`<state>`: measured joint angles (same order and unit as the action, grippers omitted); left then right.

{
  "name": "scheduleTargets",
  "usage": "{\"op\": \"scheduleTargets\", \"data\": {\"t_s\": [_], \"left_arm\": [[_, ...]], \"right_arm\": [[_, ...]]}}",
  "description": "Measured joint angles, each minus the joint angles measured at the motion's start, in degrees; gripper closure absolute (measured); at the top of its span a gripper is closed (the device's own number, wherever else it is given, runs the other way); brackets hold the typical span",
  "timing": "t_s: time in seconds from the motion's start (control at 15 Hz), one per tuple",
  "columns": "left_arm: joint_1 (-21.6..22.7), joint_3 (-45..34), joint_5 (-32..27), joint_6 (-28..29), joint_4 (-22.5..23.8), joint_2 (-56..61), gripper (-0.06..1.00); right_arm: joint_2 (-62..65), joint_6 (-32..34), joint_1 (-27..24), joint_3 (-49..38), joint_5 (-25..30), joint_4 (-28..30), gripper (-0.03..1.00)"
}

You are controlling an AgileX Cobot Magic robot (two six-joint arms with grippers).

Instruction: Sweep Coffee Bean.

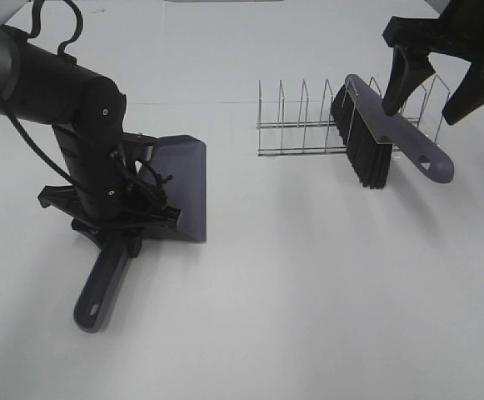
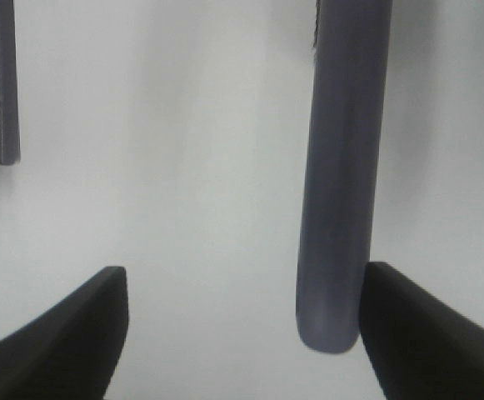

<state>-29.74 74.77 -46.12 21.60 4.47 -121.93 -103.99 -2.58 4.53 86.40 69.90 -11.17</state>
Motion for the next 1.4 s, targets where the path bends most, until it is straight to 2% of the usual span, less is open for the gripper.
{"op": "scheduleTargets", "data": {"t_s": [0.13, 0.2, 0.4, 0.53, 0.67, 0.93, 1.07, 1.27, 1.4], "left_arm": [[0.0, 0.06, -0.17, 0.0, -0.29, 0.11, 0.41], [0.0, 0.06, -0.86, 0.0, -0.34, 0.52, 0.37], [0.0, 1.26, -5.73, -1.15, -0.06, 3.21, 0.36], [0.74, 1.55, -6.65, -3.5, 0.23, 7.05, 0.36], [4.53, 1.6, -6.7, -4.64, 0.23, 12.2, 0.36], [15.58, 0.4, -7.91, -9.85, 0.46, 24.52, 0.36], [18.22, -4.35, -8.37, -11.8, 0.34, 32.14, 0.36], [21.83, -17.25, -8.54, -12.83, 0.29, 48.64, 0.36], [23.66, -22.46, -8.59, -13.01, 0.29, 54.95, 0.36]], "right_arm": [[4.24, -0.29, 0.0, -4.47, 0.06, 0.06, 0.29], [6.19, -0.63, 0.0, -6.19, 0.06, 0.46, 0.29], [12.66, -1.09, 0.0, -12.15, 0.06, 1.03, 0.29], [18.22, -1.09, 0.0, -17.13, 0.0, 1.03, 0.29], [24.58, -1.09, 0.0, -22.35, 0.0, 1.03, 0.29], [37.82, -1.09, 0.0, -30.48, 0.06, 1.03, 0.29], [42.86, -1.09, 0.0, -33.12, 0.06, 1.03, 0.29], [58.61, -1.09, 0.0, -40.79, 0.17, 1.03, 0.29], [65.15, -1.09, 0.0, -43.37, 0.23, 1.03, 0.29]]}}
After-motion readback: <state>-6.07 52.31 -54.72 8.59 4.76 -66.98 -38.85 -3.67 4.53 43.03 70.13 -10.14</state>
